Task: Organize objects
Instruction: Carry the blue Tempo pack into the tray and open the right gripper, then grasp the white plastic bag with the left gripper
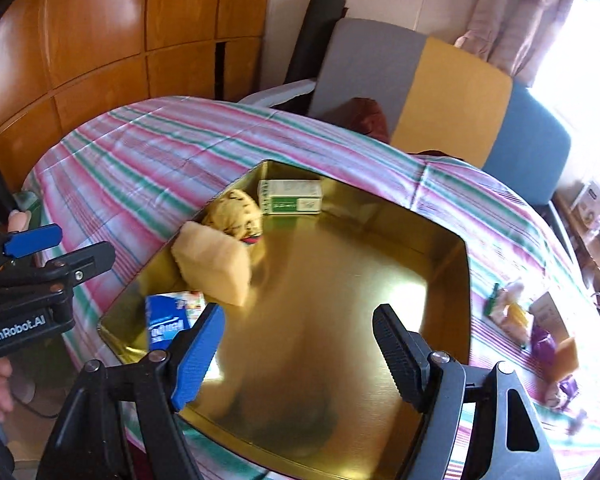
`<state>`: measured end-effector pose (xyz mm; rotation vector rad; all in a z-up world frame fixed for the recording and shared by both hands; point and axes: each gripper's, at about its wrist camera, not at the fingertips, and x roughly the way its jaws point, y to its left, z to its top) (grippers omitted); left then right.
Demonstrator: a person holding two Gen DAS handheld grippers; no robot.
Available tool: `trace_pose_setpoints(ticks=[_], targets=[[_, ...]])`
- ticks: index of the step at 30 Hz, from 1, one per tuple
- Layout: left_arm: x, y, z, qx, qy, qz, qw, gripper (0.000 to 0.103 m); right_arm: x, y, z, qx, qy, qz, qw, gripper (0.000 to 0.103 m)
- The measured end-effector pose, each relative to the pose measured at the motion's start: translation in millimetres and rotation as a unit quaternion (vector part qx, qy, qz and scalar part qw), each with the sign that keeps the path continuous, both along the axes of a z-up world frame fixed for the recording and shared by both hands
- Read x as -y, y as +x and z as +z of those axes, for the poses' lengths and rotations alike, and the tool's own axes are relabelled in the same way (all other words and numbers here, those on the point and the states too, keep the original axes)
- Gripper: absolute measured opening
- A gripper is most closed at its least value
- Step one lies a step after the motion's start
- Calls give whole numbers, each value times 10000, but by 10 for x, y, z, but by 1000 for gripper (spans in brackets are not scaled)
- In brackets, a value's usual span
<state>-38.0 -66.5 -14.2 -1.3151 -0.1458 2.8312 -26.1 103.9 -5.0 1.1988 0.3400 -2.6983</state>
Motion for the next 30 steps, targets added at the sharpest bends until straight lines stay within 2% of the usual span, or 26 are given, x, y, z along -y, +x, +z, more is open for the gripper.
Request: trace_pose_setpoints(ticks=[9, 16, 21, 27, 30], targets=[[-417, -121, 89, 103, 181, -506, 9985, 78, -598, -35, 52, -92, -16, -547, 9985, 81], [-1146, -219, 268, 30, 215, -1540, 9878, 77, -1730, -18, 82, 3, -55, -1654, 9862, 82], [-1807, -278, 383, -12, 214, -2293, 9731, 75, -2745, 106, 70, 144, -57, -2655, 9640, 83], [-2652, -433, 383, 157, 235, -2947, 9552, 73, -3912, 324, 68, 49, -264, -3895, 9206, 86], [-3065, -583, 301, 246, 101, -3139, 9491, 67, -4360, 457, 11, -47, -465, -4384, 8975, 86]])
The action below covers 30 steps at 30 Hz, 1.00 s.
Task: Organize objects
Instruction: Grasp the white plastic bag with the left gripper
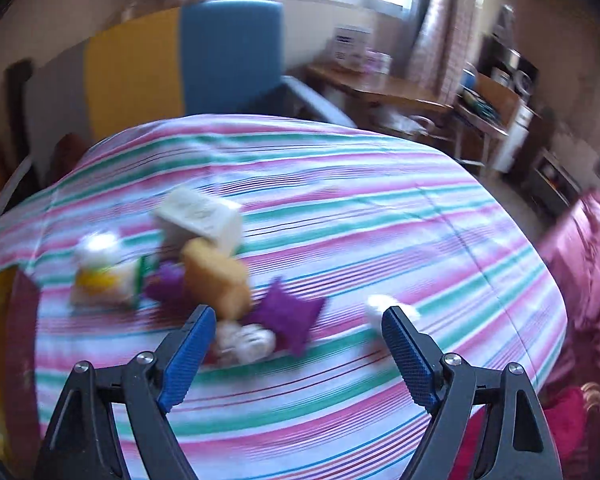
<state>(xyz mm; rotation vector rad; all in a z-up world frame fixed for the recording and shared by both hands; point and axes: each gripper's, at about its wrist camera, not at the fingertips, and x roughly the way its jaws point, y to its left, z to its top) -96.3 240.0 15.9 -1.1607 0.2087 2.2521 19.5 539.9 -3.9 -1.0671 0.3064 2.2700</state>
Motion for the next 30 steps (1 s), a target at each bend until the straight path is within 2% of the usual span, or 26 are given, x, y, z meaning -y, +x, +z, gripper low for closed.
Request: trace_pose_setpoints(ticks=[5, 7, 12, 16, 18, 19, 20, 26, 30], targets=[[-541, -324, -202, 189, -261, -167, 9993, 62, -364, 157, -118, -370, -707, -580, 9951, 86], [-728, -496, -283, 366, -231, -206, 9989, 62, -401, 175, -112, -478, -786, -638, 9937, 86], [-1124, -853, -458, 513, -403, -260, 9975, 63, -450, 246, -117, -639, -999, -765, 9900, 86], [-1399, -1110, -723, 513, -841, -302, 9947, 63, -562, 344, -105, -862, -1160, -977, 9847, 86], [-1472, -1218, -884, 648, -973, -281, 9927, 59, -626, 402, -105, -963, -1226, -1116, 9814, 86], [-1481, -1260, -947, 787, -903, -312, 9923, 42, -662, 435, -103, -1024, -1261, -1209, 9793, 86], [-1478, -1280, -979, 896, -787, -347, 9923, 35, -702, 471, -104, -1077, -1291, -1313, 9770, 86], [-1256, -1009, -764, 641, -214, -553, 9962, 34, -1005, 776, -154, -1435, -1581, -2201, 9518, 86], [-1089, -712, -488, 461, 108, -829, 9954, 34, -1125, 813, -293, -1309, -1902, -2455, 9415, 86]])
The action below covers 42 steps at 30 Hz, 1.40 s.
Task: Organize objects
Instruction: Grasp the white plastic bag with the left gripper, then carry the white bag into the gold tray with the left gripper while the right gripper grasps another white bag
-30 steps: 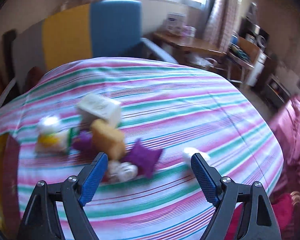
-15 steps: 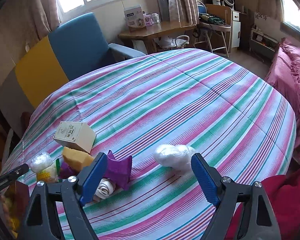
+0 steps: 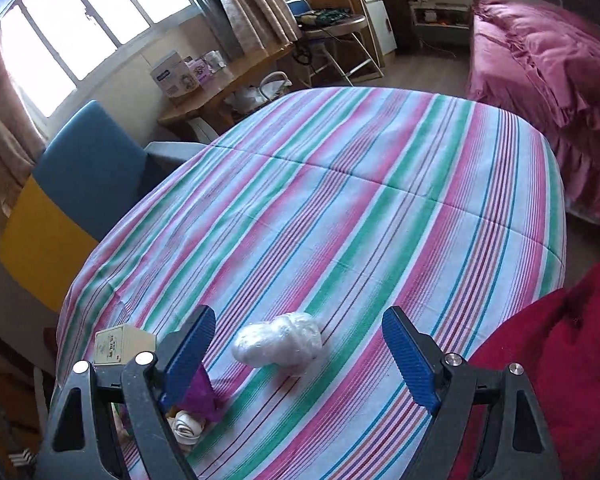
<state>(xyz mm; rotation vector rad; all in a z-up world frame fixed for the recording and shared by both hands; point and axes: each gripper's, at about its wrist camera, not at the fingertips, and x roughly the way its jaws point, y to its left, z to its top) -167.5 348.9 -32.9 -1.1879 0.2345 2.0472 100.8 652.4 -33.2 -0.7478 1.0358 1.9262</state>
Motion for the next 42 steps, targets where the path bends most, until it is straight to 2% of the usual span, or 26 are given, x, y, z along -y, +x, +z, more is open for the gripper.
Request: trace_pose_setpoints(ticks=[6, 10, 12, 23, 24, 26, 27, 28, 30, 35, 38, 40, 42], targets=[[261, 419, 218, -2, 324, -312, 9990, 34, 54, -240, -127, 528, -5, 370, 9979, 86], [399, 671, 248, 1, 465, -426, 9980, 34, 81, -369, -219, 861, 57, 560, 9947, 86], [471, 781, 258, 25, 506, -477, 9976, 34, 68, -405, -257, 885, 3, 618, 9942, 86], [970, 1073, 225, 327, 685, -231, 9968, 34, -2, -559, -413, 1241, 12, 739, 9895, 86], [1050, 1080, 224, 361, 717, -147, 9967, 34, -11, -578, -440, 1296, -9, 772, 9886, 84], [1201, 1079, 237, 413, 786, 33, 9960, 34, -26, -625, -522, 1418, -163, 907, 9856, 68], [1315, 1066, 248, 434, 832, 169, 9954, 34, -25, -642, -536, 1407, -180, 957, 9852, 58], [1447, 1044, 259, 450, 881, 330, 9946, 34, -16, -664, -525, 1482, -88, 988, 9840, 38], [1739, 1001, 300, 456, 963, 689, 9919, 34, 15, -718, -553, 1725, -9, 1095, 9789, 25], [2669, 847, 378, 252, 962, 1849, 9777, 34, 100, -745, -523, 1822, 135, 1239, 9753, 22], [3221, 760, 364, 155, 880, 2551, 9628, 34, 124, -716, -487, 1845, 227, 1209, 9751, 22], [3458, 725, 319, 154, 828, 2834, 9553, 34, 153, -703, -448, 1823, 314, 1220, 9751, 22], [3583, 702, 266, 164, 773, 2955, 9521, 34, 201, -696, -406, 1817, 431, 1260, 9743, 22]])
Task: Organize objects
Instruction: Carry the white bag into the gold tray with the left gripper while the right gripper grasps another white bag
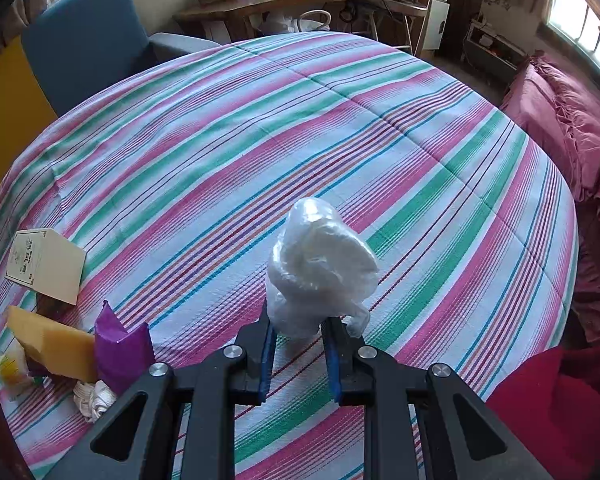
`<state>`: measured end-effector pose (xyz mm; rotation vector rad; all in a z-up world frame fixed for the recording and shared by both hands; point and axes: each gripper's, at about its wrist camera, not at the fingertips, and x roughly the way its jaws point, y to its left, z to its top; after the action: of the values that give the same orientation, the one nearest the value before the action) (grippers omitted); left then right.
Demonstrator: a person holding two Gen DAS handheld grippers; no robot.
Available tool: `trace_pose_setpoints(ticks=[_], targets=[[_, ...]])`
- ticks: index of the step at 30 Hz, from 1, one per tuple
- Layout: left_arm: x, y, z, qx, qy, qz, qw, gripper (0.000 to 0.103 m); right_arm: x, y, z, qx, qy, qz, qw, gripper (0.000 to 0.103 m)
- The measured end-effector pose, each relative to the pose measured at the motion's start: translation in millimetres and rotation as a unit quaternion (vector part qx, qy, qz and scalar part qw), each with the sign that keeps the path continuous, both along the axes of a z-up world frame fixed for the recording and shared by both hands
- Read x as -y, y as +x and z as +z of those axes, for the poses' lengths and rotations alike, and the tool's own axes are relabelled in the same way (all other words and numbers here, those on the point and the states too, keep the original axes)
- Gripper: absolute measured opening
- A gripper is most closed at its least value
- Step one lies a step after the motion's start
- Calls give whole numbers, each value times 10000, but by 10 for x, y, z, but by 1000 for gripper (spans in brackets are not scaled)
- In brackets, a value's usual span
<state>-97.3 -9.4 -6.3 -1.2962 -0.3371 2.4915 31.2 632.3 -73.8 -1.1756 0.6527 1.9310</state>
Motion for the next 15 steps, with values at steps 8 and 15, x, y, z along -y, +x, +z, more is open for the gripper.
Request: trace_pose_setpoints(ticks=[8, 15], targets=[[-302, -159, -119, -20, -255, -346, 9991, 35, -68, 90, 194, -99, 297, 96, 9995, 22], [-585, -674, -323, 49, -942, -362, 9949, 36, -43, -86, 167, -228, 432, 198, 9986, 22]])
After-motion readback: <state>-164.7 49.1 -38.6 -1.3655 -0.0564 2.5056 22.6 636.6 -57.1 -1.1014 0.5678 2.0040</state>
